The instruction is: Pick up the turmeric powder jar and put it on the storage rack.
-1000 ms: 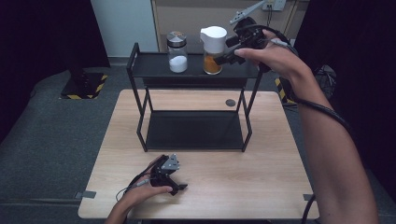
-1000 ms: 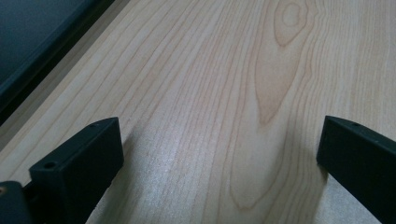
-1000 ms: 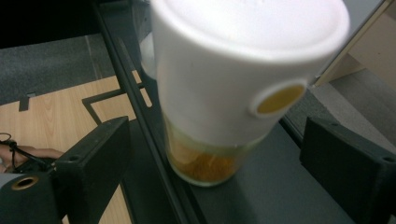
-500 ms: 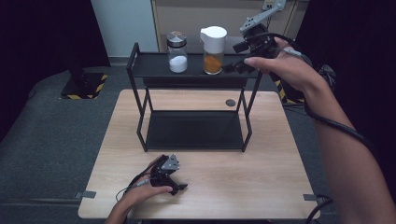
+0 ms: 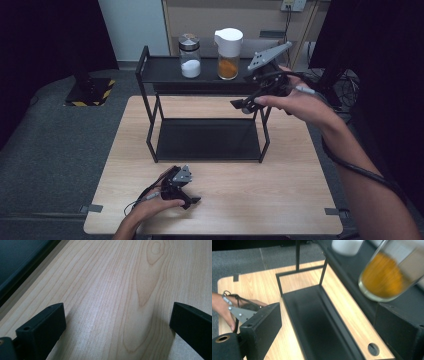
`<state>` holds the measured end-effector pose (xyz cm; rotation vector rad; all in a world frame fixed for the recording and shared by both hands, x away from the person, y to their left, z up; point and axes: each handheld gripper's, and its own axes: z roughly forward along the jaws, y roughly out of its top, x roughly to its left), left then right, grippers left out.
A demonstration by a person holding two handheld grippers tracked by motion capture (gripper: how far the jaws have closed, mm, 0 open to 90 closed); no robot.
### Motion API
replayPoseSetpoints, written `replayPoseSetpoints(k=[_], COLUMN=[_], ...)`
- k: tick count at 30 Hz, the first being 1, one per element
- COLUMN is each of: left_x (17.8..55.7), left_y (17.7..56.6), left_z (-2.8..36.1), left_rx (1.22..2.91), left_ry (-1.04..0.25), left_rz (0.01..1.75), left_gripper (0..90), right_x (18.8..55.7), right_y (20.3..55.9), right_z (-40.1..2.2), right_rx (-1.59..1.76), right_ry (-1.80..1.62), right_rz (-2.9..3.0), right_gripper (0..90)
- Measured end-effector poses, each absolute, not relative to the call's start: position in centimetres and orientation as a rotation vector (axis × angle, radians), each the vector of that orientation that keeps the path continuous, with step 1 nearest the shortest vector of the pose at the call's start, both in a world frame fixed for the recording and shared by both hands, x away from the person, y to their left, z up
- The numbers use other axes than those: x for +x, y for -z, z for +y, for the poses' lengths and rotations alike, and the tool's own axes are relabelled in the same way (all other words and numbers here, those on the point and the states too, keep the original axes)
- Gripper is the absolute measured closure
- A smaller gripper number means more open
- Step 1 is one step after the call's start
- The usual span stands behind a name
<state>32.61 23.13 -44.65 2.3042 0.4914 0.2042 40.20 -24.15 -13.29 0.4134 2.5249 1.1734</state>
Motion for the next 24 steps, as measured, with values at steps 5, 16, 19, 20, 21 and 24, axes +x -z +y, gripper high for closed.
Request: replayPoseSetpoints(k=[5,16,19,20,21,24], left_x=[32.6,32.7,32.7,32.6,32.6,32.6], left_y=[44.7,44.6,44.6,44.6,44.6,44.6], left_z=[23.1,23.1,23.1,23.1,23.1,23.1], left_rx=[2.302,2.308,2.308,2.308,2.308,2.308], left_ry=[-0.205,-0.206,-0.205,-0.207,-0.207,-0.206], left_rz=[0.492,0.486,0.486,0.487,0.487,0.487], left_gripper=[0.0,0.0,0.0,0.0,0.0,0.0], right_x=[39.3,37.7,37.4,37.3,37.3,36.7], right_y=[16.5,25.3,27.4,28.2,28.2,31.3], right_z=[-23.7,-23.6,-23.8,-24.0,-24.0,-24.6], right_rx=[0.416,0.452,0.473,0.487,0.487,0.51], right_ry=[-1.161,-1.202,-1.206,-1.21,-1.21,-1.206], right_rz=[2.536,2.586,2.597,2.606,2.606,2.622], right_gripper=[8.7,8.9,9.4,9.4,9.4,9.5])
